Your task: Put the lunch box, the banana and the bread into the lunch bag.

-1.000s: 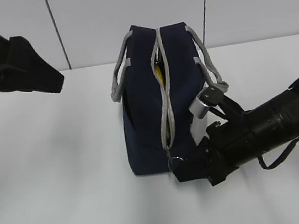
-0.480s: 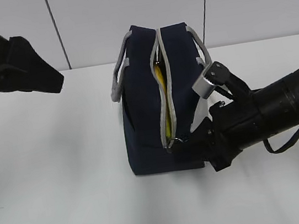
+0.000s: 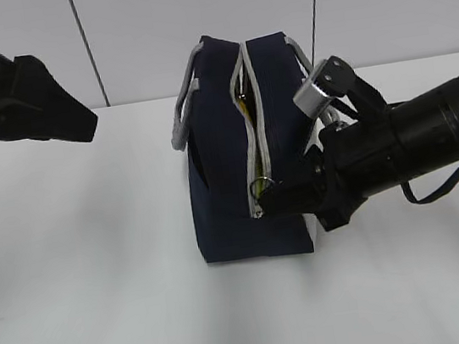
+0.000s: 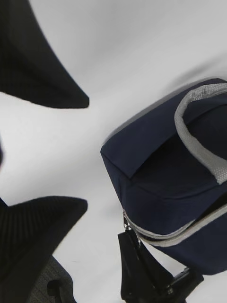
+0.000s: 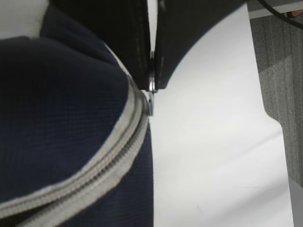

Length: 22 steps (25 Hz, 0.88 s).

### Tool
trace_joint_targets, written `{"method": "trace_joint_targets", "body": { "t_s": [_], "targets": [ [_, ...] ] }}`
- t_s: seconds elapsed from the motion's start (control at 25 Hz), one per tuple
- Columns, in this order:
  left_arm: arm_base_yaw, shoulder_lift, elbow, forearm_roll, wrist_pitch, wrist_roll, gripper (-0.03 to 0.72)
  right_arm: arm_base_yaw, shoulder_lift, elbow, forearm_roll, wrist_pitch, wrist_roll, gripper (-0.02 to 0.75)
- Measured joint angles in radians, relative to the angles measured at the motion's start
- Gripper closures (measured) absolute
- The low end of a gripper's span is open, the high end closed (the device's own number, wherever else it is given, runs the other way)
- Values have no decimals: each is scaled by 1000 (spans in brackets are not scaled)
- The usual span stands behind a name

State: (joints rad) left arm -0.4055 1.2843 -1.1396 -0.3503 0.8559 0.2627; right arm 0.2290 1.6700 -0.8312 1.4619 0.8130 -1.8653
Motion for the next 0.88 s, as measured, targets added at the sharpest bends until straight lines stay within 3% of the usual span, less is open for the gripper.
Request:
{"method": "trace_joint_targets", "body": {
  "t_s": [0.88],
  "targets": [
    [0,0,0,0,-3,17,277,0,-65,-204,-99,56,116,738]
  ]
}}
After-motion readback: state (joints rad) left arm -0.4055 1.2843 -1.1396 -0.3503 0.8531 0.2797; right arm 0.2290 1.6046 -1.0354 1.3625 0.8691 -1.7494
